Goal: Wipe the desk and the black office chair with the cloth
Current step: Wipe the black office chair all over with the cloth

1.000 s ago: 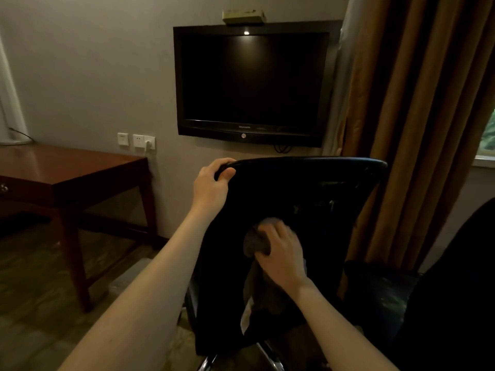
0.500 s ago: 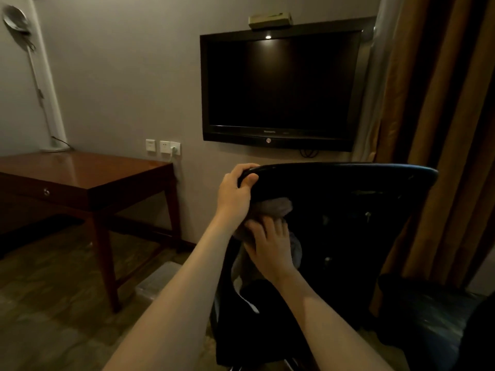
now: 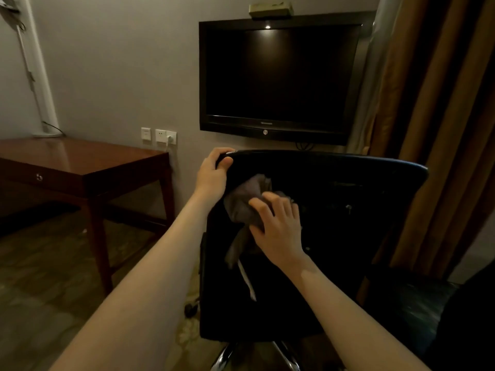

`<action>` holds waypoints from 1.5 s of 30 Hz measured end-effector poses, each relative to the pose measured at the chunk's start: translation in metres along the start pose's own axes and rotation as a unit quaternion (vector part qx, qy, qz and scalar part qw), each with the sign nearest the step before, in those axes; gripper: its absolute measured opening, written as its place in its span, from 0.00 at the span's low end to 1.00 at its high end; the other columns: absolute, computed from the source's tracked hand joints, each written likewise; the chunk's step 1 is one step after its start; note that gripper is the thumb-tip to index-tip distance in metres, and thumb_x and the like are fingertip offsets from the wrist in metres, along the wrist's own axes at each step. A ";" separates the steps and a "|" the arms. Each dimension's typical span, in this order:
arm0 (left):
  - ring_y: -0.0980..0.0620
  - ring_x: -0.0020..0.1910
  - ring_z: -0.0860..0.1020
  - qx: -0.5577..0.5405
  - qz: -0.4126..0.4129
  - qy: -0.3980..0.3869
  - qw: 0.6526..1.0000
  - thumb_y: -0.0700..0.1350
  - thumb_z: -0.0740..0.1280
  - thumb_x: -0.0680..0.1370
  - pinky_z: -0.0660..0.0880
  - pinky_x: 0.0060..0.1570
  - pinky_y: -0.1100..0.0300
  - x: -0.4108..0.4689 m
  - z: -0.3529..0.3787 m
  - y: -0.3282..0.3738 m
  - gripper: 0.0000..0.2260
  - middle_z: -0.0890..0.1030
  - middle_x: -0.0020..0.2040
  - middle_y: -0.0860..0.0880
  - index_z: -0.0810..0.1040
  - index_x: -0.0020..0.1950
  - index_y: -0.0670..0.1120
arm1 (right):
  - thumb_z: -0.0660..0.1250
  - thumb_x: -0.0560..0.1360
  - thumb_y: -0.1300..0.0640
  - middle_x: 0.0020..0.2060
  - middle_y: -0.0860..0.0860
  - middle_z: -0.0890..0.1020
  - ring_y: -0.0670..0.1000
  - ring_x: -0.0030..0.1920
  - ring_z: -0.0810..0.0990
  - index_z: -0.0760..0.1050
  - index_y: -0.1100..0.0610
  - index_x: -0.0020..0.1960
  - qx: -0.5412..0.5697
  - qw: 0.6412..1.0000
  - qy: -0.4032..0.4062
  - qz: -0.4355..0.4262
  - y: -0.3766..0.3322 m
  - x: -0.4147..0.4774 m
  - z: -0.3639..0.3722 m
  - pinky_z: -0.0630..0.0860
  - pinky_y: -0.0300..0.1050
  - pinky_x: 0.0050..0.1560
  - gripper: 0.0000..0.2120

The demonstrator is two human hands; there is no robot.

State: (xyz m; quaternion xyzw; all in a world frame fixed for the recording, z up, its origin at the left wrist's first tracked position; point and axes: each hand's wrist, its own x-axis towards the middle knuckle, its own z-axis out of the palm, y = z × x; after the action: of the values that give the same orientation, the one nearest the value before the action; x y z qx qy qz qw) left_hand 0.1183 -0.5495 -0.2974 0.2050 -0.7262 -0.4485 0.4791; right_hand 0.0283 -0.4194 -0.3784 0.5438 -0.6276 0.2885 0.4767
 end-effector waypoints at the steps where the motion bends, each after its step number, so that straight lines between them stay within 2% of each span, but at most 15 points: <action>1: 0.47 0.56 0.73 0.004 -0.001 0.003 1.000 0.43 0.57 0.81 0.74 0.55 0.52 -0.001 0.001 0.001 0.08 0.74 0.57 0.44 0.73 0.54 0.52 | 0.61 0.69 0.51 0.54 0.52 0.70 0.54 0.50 0.71 0.67 0.51 0.57 -0.019 0.999 0.037 -0.003 -0.002 0.010 0.003 0.67 0.49 0.48 0.17; 6: 0.46 0.56 0.74 0.009 -0.003 0.003 1.000 0.43 0.57 0.81 0.74 0.55 0.52 -0.002 -0.002 0.002 0.08 0.74 0.58 0.43 0.73 0.54 0.53 | 0.62 0.70 0.52 0.55 0.52 0.68 0.56 0.48 0.68 0.67 0.48 0.56 -0.092 0.991 -0.015 -0.094 0.001 0.018 0.046 0.63 0.50 0.48 0.15; 9: 0.46 0.56 0.74 0.000 -0.021 0.003 1.000 0.43 0.56 0.82 0.73 0.51 0.56 0.000 -0.006 0.001 0.08 0.74 0.58 0.43 0.73 0.53 0.53 | 0.72 0.66 0.52 0.57 0.51 0.73 0.57 0.52 0.73 0.71 0.45 0.58 -0.096 0.964 -0.205 -0.142 -0.008 0.002 0.063 0.68 0.53 0.53 0.22; 12: 0.48 0.55 0.75 0.003 -0.026 0.000 1.000 0.43 0.56 0.82 0.73 0.48 0.60 0.000 -0.013 0.002 0.08 0.74 0.58 0.44 0.73 0.54 0.54 | 0.62 0.76 0.59 0.70 0.52 0.63 0.60 0.66 0.64 0.63 0.48 0.70 -0.089 0.873 -0.434 -0.205 -0.004 -0.012 0.056 0.61 0.57 0.67 0.23; 13: 0.49 0.54 0.74 0.005 -0.023 0.005 1.000 0.43 0.56 0.82 0.72 0.48 0.61 -0.001 -0.013 0.003 0.08 0.74 0.58 0.45 0.73 0.54 0.54 | 0.63 0.75 0.59 0.70 0.52 0.64 0.59 0.66 0.64 0.63 0.48 0.70 -0.082 0.870 -0.433 -0.219 0.004 -0.016 0.049 0.60 0.55 0.67 0.24; 15: 0.49 0.56 0.72 0.045 -0.019 0.039 0.998 0.44 0.56 0.82 0.69 0.51 0.61 -0.003 -0.012 0.004 0.09 0.74 0.59 0.45 0.73 0.58 0.52 | 0.70 0.67 0.55 0.61 0.50 0.71 0.56 0.58 0.71 0.69 0.46 0.62 -0.073 0.914 -0.335 -0.215 0.025 -0.025 0.037 0.66 0.49 0.59 0.25; 17: 0.46 0.60 0.67 0.151 -0.020 0.119 0.981 0.45 0.57 0.82 0.64 0.57 0.57 -0.005 -0.008 0.004 0.11 0.71 0.61 0.44 0.73 0.62 0.50 | 0.63 0.66 0.54 0.56 0.49 0.70 0.54 0.52 0.70 0.68 0.45 0.57 -0.049 0.961 -0.208 -0.177 0.051 -0.024 0.023 0.63 0.48 0.52 0.19; 22: 0.46 0.61 0.66 0.186 -0.003 0.256 0.949 0.41 0.63 0.78 0.60 0.58 0.62 -0.027 0.016 0.005 0.14 0.66 0.64 0.44 0.72 0.64 0.49 | 0.57 0.69 0.52 0.55 0.54 0.67 0.56 0.51 0.68 0.66 0.49 0.56 -0.098 0.991 0.048 -0.070 0.067 0.024 -0.028 0.73 0.54 0.48 0.15; 26: 0.47 0.60 0.68 0.219 0.155 0.188 0.945 0.36 0.63 0.76 0.65 0.62 0.54 -0.037 0.041 0.022 0.16 0.68 0.65 0.44 0.74 0.63 0.46 | 0.56 0.70 0.50 0.56 0.54 0.66 0.57 0.51 0.66 0.65 0.50 0.59 -0.138 0.989 0.046 -0.006 0.078 0.052 -0.036 0.73 0.56 0.49 0.18; 31: 0.48 0.71 0.63 0.202 0.247 0.104 0.942 0.29 0.59 0.76 0.61 0.70 0.57 -0.028 0.056 0.046 0.24 0.66 0.71 0.46 0.68 0.70 0.44 | 0.55 0.68 0.53 0.52 0.54 0.78 0.60 0.47 0.76 0.73 0.48 0.54 -0.135 0.983 -0.110 -0.061 0.080 0.009 0.008 0.74 0.55 0.47 0.17; 35: 0.52 0.77 0.47 0.269 0.228 -0.037 0.935 0.32 0.57 0.78 0.48 0.75 0.57 -0.029 0.061 0.032 0.29 0.54 0.77 0.50 0.55 0.76 0.48 | 0.59 0.76 0.59 0.70 0.52 0.63 0.62 0.69 0.62 0.64 0.49 0.69 -0.114 0.851 -0.496 -0.130 0.076 -0.028 0.020 0.60 0.62 0.66 0.22; 37: 0.51 0.76 0.40 0.334 0.238 -0.058 0.910 0.34 0.58 0.79 0.40 0.74 0.53 -0.031 0.062 0.021 0.31 0.49 0.78 0.50 0.49 0.77 0.49 | 0.59 0.78 0.59 0.72 0.52 0.59 0.60 0.71 0.58 0.61 0.50 0.71 -0.104 0.821 -0.546 -0.129 0.075 -0.033 0.014 0.55 0.60 0.69 0.23; 39: 0.49 0.76 0.38 0.375 0.241 -0.059 0.893 0.36 0.59 0.79 0.37 0.71 0.54 -0.030 0.059 0.017 0.32 0.46 0.78 0.49 0.45 0.77 0.49 | 0.58 0.77 0.57 0.69 0.53 0.65 0.60 0.67 0.65 0.65 0.49 0.69 -0.110 0.853 -0.489 -0.145 0.075 -0.031 0.003 0.61 0.57 0.66 0.20; 41: 0.48 0.76 0.37 0.398 0.242 -0.063 0.883 0.36 0.59 0.78 0.37 0.70 0.55 -0.027 0.055 0.016 0.34 0.44 0.77 0.49 0.42 0.77 0.49 | 0.58 0.73 0.54 0.59 0.52 0.74 0.59 0.55 0.75 0.72 0.48 0.60 -0.103 0.930 -0.314 -0.161 0.081 -0.022 -0.006 0.70 0.52 0.55 0.16; 45: 0.48 0.75 0.36 0.406 0.233 -0.073 0.881 0.41 0.63 0.78 0.35 0.69 0.55 -0.026 0.056 0.014 0.37 0.42 0.77 0.48 0.41 0.77 0.48 | 0.58 0.69 0.51 0.54 0.54 0.69 0.57 0.49 0.69 0.68 0.50 0.55 -0.110 0.989 0.014 -0.098 0.093 0.011 -0.032 0.62 0.51 0.47 0.15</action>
State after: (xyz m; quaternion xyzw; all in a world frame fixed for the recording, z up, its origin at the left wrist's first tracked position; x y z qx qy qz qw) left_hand 0.0824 -0.4981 -0.3069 0.1732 -0.9042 -0.0034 0.3905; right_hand -0.0511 -0.3735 -0.3415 0.5428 -0.5922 0.1772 0.5685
